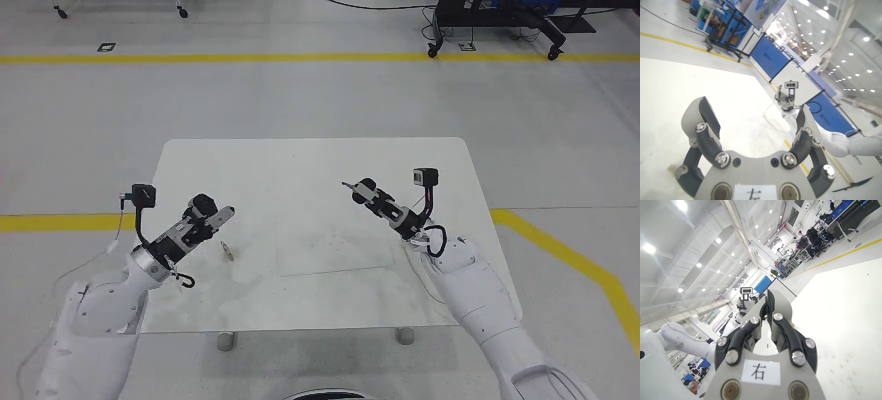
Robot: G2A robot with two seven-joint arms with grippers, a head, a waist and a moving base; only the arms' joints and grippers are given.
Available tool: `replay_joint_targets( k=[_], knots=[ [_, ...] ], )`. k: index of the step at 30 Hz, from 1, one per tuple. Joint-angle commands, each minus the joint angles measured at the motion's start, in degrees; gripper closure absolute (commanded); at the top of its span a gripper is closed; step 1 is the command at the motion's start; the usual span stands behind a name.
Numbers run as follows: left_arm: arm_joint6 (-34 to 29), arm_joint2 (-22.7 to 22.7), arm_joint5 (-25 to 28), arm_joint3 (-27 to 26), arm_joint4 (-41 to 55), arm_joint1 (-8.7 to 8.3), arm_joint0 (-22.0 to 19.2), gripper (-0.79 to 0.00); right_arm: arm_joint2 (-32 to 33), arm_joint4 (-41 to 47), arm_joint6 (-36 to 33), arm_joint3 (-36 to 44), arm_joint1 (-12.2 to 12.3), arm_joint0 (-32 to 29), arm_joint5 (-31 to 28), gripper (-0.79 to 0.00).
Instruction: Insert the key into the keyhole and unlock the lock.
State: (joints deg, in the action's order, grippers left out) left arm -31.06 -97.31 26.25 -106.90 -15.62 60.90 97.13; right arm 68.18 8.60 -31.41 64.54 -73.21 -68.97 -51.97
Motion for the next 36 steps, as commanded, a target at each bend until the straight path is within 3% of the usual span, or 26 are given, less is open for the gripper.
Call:
replay_joint_targets(
  k=[1, 5, 10, 14, 20, 22, 23, 24, 27, 32, 36],
  knots=[
    [0.8, -4.2, -2.7, -5.0, -11.3, -0.32, 4.4, -0.785, 0.0, 0.0, 0.0, 0.0, 0.0, 0.0, 0.0, 0.0],
    [0.6, -6.2, -9.7, -14.2, -27.2, -0.31, 12.8, -0.785, 0.0, 0.0, 0.0, 0.0, 0.0, 0.0, 0.0, 0.0],
    [-8.2, -4.1, -13.2, -19.4, -34.8, -0.48, 16.7, -0.785, 0.0, 0.0, 0.0, 0.0, 0.0, 0.0, 0.0, 0.0],
    [-14.4, 0.4, -18.2, -17.2, -40.9, -0.54, 12.8, -0.785, 0.0, 0.0, 0.0, 0.0, 0.0, 0.0, 0.0, 0.0],
    [-17.9, 8.3, -25.6, -13.2, -46.6, -0.03, 5.8, -0.785, 0.0, 0.0, 0.0, 0.0, 0.0, 0.0, 0.0, 0.0],
    [-18.9, 10.8, -27.8, -11.3, -47.2, 0.24, 3.5, -0.751, 0.0, 0.0, 0.0, 0.0, 0.0, 0.0, 0.0, 0.0],
    [-19.5, 11.9, -28.8, -10.4, -47.7, 0.37, 2.4, -0.606, 0.0, 0.0, 0.0, 0.0, 0.0, 0.0, 0.0, 0.0],
    [-20.0, 13.0, -29.8, -9.5, -48.5, 0.49, 1.4, -0.529, 0.0, 0.0, 0.0, 0.0, 0.0, 0.0, 0.0, 0.0],
    [-21.1, 15.2, -31.3, -8.0, -49.1, 0.79, -0.8, -0.369, 0.0, 0.0, 0.0, 0.0, 0.0, 0.0, 0.0, 0.0],
    [-22.6, 17.3, -32.0, -6.3, -50.9, 1.02, -2.3, -0.354, 0.0, 0.0, 0.0, 0.0, 0.0, 0.0, 0.0, 0.0],
    [-23.1, 17.8, -33.2, -4.8, -50.6, 1.24, -3.5, -0.299, 0.0, 0.0, 0.0, 0.0, 0.0, 0.0, 0.0, 0.0]
  ],
)
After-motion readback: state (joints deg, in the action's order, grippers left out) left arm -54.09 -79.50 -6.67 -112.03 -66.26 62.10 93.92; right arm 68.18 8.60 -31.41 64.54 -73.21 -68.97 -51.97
